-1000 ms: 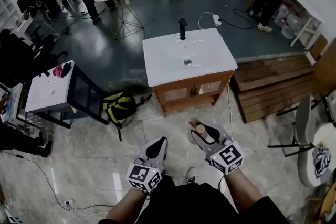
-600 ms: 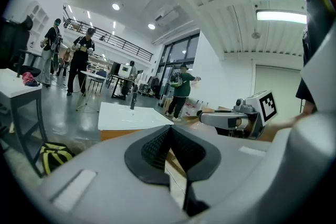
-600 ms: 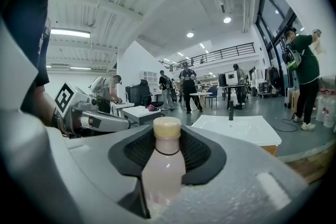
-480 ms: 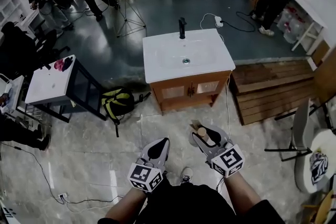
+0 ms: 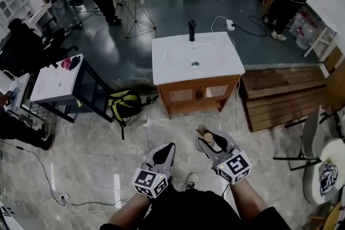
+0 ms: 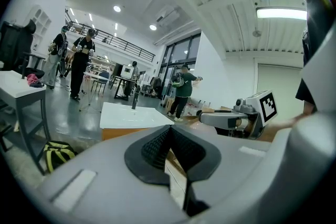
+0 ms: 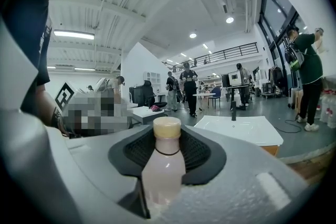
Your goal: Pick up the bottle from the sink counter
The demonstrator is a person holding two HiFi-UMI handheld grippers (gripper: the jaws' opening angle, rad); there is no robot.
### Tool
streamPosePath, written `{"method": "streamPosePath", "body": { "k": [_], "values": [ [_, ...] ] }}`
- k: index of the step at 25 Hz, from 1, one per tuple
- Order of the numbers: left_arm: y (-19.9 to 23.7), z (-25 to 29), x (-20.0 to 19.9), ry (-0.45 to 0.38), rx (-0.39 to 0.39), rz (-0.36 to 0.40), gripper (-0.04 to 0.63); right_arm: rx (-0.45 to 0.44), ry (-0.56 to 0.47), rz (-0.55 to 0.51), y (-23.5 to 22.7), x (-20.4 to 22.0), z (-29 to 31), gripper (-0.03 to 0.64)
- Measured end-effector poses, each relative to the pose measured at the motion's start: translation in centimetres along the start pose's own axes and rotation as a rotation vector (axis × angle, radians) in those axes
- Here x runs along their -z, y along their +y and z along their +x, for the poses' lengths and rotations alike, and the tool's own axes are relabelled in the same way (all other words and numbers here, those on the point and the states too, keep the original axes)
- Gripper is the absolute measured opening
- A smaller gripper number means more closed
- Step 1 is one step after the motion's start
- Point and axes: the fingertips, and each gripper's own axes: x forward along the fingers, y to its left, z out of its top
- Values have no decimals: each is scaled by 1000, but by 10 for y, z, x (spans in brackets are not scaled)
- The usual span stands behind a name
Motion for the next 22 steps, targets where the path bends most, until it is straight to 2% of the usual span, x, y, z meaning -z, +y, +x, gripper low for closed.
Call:
{"method": "streamPosePath", "body": {
  "k": [22],
  "values": [
    [-5,7,0,4,15,9,3,24,-5,9,-10,2,-3,141]
  ]
}}
